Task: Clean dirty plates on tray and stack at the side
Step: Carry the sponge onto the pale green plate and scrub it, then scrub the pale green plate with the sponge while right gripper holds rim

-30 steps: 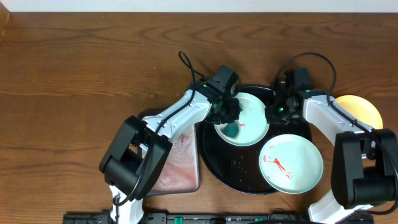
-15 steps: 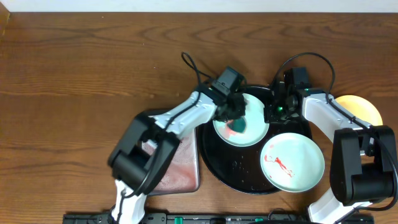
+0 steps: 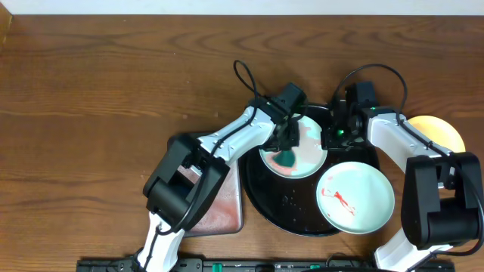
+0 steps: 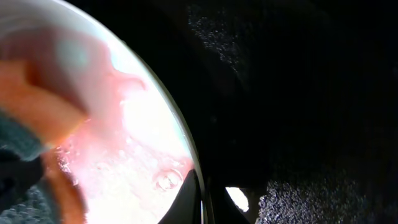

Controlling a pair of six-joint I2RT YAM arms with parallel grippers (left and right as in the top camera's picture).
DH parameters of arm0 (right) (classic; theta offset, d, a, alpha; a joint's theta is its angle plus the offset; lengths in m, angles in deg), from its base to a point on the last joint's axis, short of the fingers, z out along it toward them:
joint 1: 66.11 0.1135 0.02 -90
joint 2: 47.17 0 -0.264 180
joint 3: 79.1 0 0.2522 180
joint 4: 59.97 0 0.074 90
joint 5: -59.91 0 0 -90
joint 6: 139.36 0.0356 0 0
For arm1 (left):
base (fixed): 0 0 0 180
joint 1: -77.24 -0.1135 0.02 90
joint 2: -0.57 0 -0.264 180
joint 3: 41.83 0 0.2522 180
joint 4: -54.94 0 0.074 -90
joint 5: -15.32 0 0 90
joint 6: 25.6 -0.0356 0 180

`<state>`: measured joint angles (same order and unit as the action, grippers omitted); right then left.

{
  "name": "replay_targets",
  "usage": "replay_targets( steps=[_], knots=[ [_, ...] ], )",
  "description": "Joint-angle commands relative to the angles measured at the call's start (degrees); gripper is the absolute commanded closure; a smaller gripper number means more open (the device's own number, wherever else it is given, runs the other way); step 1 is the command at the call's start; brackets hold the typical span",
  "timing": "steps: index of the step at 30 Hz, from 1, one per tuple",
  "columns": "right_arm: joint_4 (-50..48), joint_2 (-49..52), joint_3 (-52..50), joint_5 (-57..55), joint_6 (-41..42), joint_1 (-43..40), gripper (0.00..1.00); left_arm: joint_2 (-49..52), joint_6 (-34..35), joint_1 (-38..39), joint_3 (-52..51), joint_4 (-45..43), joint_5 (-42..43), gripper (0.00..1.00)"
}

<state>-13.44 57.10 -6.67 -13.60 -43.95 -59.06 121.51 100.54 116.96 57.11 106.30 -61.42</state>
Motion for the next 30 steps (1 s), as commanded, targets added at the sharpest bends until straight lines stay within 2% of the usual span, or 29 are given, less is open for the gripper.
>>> replay_targets(
  steps=[1,5,7,13,14,21,26,30],
  knots=[
    [0.9,1.7,-0.4,-1.4,-0.4,0.5,0.99,3.7,-2.5,-3.6,-2.4,7.1,-14.0,0.93],
    [1.0,1.7,-0.4,-1.7,-1.5,0.5,0.99,3.7,-2.5,-5.0,-2.1,5.7,-14.1,0.93],
    [1.1,1.7,-0.4,-1.7,-1.9,0.5,0.99,3.7,-1.2,-4.9,-2.1,3.0,-11.5,0.93],
    [1.1,1.7,-0.4,-1.7,-1.9,0.5,0.99,3.7,7.2,-2.9,-2.2,-9.3,7.5,0.92],
    [1.1,1.7,-0.4,-1.7,-2.1,0.5,0.99,3.7,7.8,-2.2,-2.2,-10.7,8.7,0.93],
    [1.3,1.7,-0.4,-1.7,-2.5,0.5,0.99,4.5,9.0,2.7,-2.2,-15.5,8.7,0.92],
    [1.4,1.7,-0.4,-1.7,-2.5,0.5,0.99,6.9,9.0,3.1,-2.2,-16.2,8.8,0.92],
    [1.4,1.7,-0.4,-1.7,-2.5,0.5,0.99,7.6,4.1,2.0,-2.1,-18.1,6.2,0.92]
  ],
)
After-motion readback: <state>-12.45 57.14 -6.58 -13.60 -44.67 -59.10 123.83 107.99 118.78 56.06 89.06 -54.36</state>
